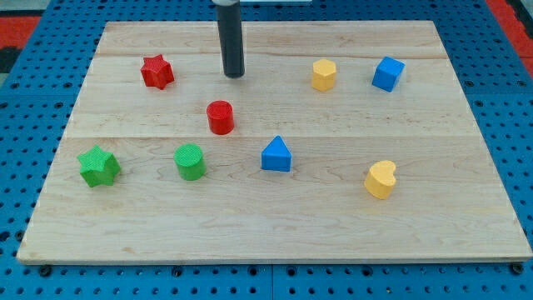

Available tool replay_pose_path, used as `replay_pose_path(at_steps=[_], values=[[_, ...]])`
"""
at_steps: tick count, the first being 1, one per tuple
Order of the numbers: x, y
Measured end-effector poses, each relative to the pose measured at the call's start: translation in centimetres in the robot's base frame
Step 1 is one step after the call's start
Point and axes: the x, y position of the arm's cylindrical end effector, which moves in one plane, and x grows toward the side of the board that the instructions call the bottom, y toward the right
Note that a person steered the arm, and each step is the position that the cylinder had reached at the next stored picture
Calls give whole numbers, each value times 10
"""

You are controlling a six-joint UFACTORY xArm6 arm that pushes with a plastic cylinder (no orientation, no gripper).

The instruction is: Move the yellow hexagon close to red circle

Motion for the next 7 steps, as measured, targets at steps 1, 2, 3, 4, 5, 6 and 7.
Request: replay_pose_path(at_steps=[1,2,3,4,5,6,7], values=[[-47,26],[-53,97],[-12,160],[59,156],[88,95],[83,111],[64,139]])
